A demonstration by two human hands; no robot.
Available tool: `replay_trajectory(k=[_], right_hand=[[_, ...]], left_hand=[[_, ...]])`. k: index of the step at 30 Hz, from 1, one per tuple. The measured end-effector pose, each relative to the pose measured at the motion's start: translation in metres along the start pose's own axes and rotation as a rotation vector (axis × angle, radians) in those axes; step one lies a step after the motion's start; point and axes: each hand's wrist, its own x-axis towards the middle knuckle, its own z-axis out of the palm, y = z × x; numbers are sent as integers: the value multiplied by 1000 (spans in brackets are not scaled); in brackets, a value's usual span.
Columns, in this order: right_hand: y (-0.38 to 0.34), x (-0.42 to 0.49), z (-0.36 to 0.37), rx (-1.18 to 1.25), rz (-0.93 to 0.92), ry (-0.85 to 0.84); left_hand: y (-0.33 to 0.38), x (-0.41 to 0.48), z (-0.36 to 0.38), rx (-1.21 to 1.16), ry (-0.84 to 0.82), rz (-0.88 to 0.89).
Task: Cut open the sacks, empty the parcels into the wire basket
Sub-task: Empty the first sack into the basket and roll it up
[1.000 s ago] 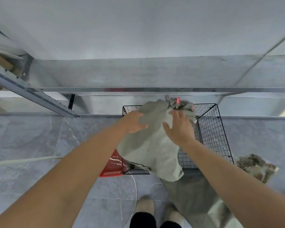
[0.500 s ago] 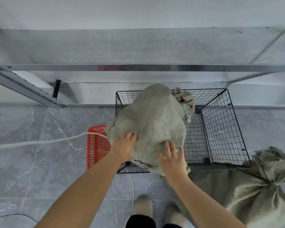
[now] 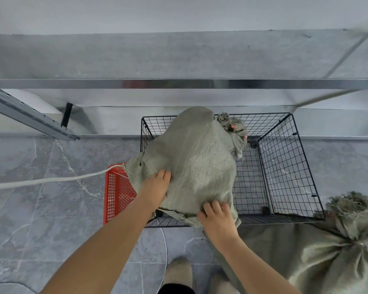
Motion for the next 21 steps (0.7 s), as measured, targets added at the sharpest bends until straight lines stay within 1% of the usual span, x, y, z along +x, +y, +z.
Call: replay_trajectory(k=[2,3,5,8,11,14,16,18,21], right_hand=[[-1,2,2,-7,-11,-34],[-2,3,-1,26,26,-73],[-1,2,-6,92,113,-84],[4,-9,-24,197,188,19],[15,-27,-66,388,225,157],[30,-37,-122,579,366,268],[40,-41,-159,690,449,303],[52,-42,-192,744,505,374],[76,-35,-238,826,656,439]], left_hand=[[2,-1,1,-27,16,-1],[2,-3,2,-35,23,-1],[2,-9,2,-39,26,12],[2,-23,-5,5,0,31],[3,-33,-29,47,-9,23],[8,-49,-64,-9,-50,39],[11,-64,-85,-80,-87,43],[12,-78,-104,-115,-118,40],[12,-100,-131,-153,-149,42]])
